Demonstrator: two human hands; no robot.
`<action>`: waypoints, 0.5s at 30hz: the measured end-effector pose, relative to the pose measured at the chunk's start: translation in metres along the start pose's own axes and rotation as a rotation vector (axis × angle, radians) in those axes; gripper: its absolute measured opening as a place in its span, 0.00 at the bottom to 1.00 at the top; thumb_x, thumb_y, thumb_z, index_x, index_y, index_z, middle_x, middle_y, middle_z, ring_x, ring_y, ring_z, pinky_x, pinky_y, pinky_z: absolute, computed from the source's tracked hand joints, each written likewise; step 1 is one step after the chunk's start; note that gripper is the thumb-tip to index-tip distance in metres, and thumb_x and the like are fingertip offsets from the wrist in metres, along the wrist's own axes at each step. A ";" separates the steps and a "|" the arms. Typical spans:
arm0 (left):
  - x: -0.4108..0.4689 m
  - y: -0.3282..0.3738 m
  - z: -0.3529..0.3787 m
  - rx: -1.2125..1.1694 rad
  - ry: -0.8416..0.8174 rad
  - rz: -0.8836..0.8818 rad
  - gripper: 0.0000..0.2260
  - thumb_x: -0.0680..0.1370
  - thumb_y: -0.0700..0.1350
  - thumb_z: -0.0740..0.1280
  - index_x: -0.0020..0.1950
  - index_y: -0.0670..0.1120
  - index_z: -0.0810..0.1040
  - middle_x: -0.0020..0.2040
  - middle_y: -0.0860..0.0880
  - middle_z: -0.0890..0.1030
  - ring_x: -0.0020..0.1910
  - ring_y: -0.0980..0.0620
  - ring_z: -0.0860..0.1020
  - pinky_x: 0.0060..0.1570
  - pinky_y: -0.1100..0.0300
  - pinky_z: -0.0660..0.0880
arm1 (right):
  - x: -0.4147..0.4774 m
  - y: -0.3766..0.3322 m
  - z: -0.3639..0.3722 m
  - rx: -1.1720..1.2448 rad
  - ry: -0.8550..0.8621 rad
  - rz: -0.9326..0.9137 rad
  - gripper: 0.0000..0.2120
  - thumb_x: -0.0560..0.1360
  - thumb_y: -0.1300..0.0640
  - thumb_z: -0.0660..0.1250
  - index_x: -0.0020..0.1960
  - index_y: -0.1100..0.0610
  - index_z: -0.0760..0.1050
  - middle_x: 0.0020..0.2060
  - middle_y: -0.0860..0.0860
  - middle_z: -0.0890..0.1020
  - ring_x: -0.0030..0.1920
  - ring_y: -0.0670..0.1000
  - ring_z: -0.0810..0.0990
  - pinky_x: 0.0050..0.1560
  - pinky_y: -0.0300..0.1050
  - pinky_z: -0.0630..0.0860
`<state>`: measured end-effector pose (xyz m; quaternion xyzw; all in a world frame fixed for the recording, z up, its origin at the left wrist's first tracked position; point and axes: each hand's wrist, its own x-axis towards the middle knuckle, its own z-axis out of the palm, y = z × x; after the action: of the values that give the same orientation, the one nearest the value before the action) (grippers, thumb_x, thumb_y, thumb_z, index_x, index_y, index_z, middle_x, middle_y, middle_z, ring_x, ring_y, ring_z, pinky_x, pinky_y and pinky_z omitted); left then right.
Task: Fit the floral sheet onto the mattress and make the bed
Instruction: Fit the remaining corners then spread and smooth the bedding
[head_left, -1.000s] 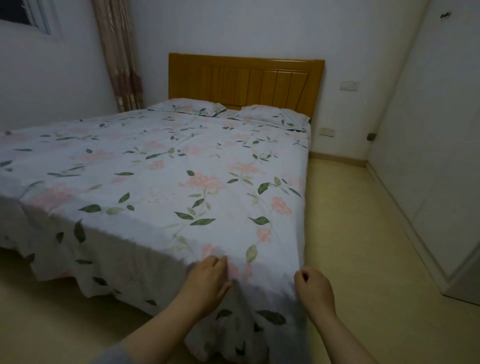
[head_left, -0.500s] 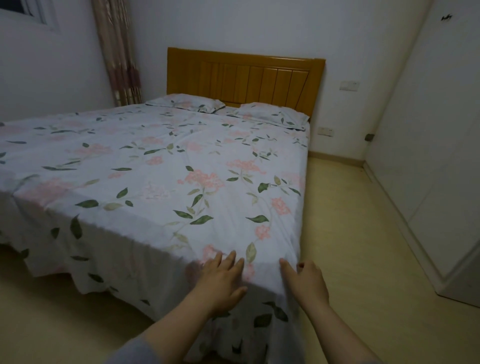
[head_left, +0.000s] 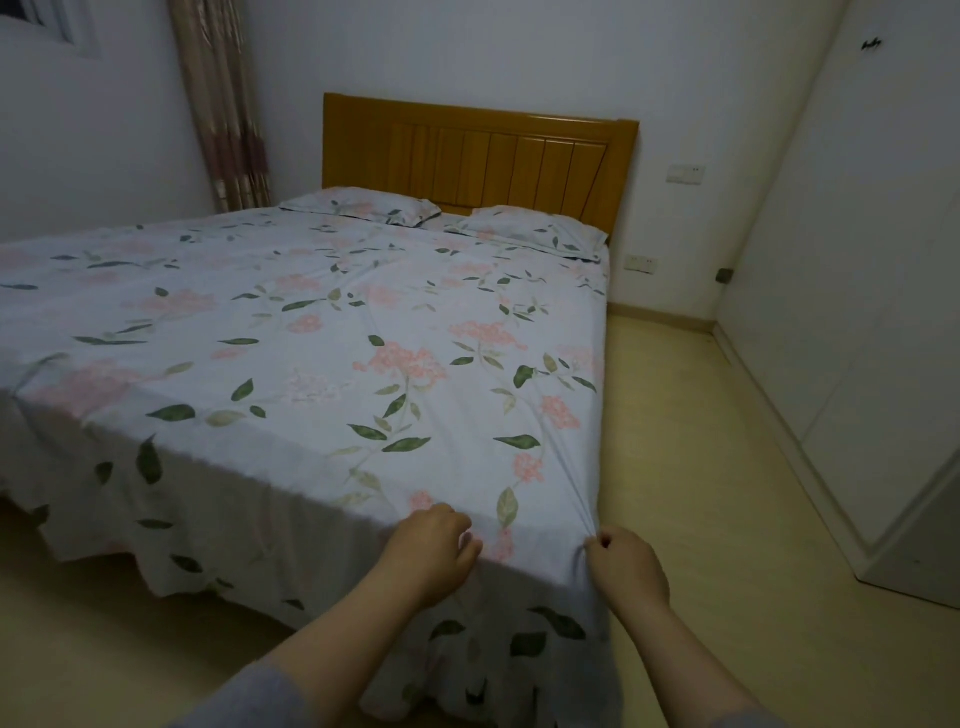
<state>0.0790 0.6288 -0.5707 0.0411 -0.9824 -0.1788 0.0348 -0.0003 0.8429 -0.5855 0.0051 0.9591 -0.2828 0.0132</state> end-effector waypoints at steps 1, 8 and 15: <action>0.002 -0.001 0.000 -0.016 0.029 -0.005 0.14 0.79 0.55 0.57 0.54 0.48 0.77 0.52 0.50 0.76 0.48 0.53 0.75 0.51 0.59 0.74 | 0.000 -0.001 0.001 -0.016 -0.012 0.017 0.11 0.78 0.54 0.57 0.38 0.54 0.70 0.36 0.51 0.75 0.37 0.52 0.74 0.31 0.40 0.65; 0.014 -0.008 0.003 -0.046 0.097 0.079 0.11 0.79 0.52 0.57 0.52 0.47 0.76 0.51 0.50 0.75 0.49 0.52 0.72 0.53 0.56 0.73 | 0.003 -0.012 -0.005 -0.001 0.085 0.033 0.10 0.78 0.50 0.59 0.44 0.56 0.71 0.39 0.51 0.75 0.38 0.51 0.73 0.35 0.43 0.66; 0.030 0.001 0.006 -0.092 0.082 0.100 0.12 0.78 0.52 0.59 0.54 0.47 0.76 0.52 0.50 0.76 0.50 0.52 0.72 0.54 0.57 0.73 | 0.015 -0.017 -0.015 0.008 0.035 0.043 0.09 0.78 0.51 0.59 0.48 0.56 0.73 0.48 0.54 0.80 0.42 0.52 0.73 0.41 0.42 0.68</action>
<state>0.0490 0.6290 -0.5741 -0.0025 -0.9717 -0.2198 0.0860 -0.0157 0.8371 -0.5638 0.0305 0.9577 -0.2863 0.0026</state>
